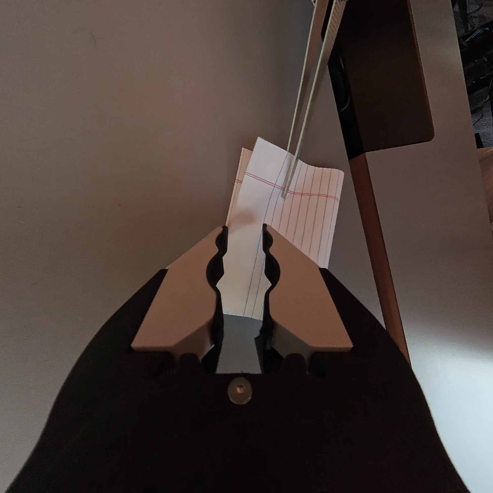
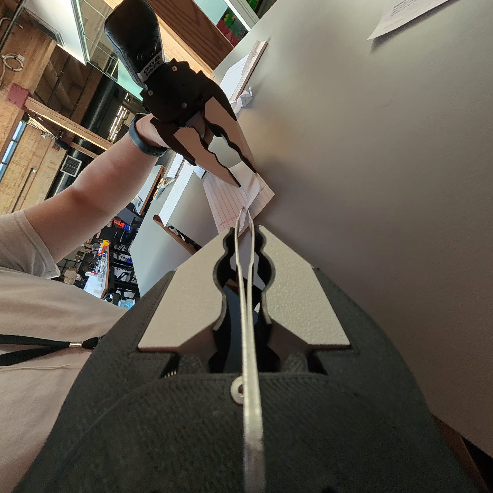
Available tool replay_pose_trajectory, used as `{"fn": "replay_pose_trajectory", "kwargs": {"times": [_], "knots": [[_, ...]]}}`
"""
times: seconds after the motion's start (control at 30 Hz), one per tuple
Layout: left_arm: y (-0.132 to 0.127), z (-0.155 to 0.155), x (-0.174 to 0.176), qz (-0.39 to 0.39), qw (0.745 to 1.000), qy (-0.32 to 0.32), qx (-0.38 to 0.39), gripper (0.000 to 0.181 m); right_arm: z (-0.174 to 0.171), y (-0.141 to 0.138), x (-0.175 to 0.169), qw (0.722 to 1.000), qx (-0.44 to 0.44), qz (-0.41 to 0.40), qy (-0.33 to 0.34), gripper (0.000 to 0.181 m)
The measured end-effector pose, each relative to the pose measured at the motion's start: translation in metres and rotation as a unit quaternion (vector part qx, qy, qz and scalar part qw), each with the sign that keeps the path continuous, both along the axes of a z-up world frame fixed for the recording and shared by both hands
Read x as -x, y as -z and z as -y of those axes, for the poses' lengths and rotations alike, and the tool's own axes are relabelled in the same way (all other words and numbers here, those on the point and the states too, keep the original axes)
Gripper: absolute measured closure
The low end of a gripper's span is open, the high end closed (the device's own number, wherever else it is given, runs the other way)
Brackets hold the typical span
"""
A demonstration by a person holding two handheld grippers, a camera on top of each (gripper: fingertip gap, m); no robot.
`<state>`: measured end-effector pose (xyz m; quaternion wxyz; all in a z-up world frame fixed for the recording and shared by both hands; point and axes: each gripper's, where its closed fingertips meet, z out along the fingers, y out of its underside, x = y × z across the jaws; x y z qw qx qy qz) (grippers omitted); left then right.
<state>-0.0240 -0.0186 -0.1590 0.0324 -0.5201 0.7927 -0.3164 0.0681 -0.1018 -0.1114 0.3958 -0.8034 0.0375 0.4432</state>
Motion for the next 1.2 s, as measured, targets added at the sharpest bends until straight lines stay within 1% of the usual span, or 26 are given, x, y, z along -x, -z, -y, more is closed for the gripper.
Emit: {"fn": "replay_pose_trajectory", "kwargs": {"times": [0.1, 0.23, 0.4, 0.57, 0.7, 0.87, 0.97, 1.03, 1.2], "knots": [[0.000, -0.001, 0.000, 0.000, 1.000, 0.000, 0.002, 0.158, -0.001, 0.001, -0.003, 1.000, 0.012, -0.010, 0.010, 0.168], [0.002, -0.004, -0.002, 0.008, 1.000, 0.001, -0.015, 0.165, -0.001, 0.001, -0.003, 1.000, 0.015, -0.012, 0.020, 0.167], [0.003, -0.006, -0.003, 0.011, 0.999, 0.000, -0.031, 0.171, -0.001, 0.000, -0.011, 0.998, 0.020, -0.021, 0.057, 0.165], [0.003, -0.007, -0.004, 0.011, 0.999, -0.021, -0.034, 0.174, -0.002, 0.004, -0.014, 0.996, 0.037, -0.033, 0.068, 0.166], [0.003, -0.006, -0.004, 0.016, 0.999, -0.032, -0.023, 0.172, -0.006, 0.003, -0.015, 0.996, 0.045, -0.033, 0.068, 0.167], [0.002, -0.005, -0.004, 0.004, 0.999, -0.046, 0.009, 0.169, -0.011, 0.002, -0.014, 0.997, 0.049, -0.021, 0.059, 0.168], [0.002, -0.006, -0.005, 0.008, 0.999, -0.047, 0.006, 0.172, -0.013, 0.001, -0.013, 0.997, 0.051, -0.018, 0.053, 0.168], [0.002, -0.005, -0.004, 0.008, 0.999, -0.045, 0.006, 0.170, -0.013, 0.001, -0.013, 0.997, 0.052, -0.018, 0.052, 0.169], [0.001, -0.004, -0.004, 0.006, 0.999, -0.043, 0.012, 0.168, -0.014, 0.004, -0.011, 0.996, 0.061, -0.047, 0.052, 0.170]]}}
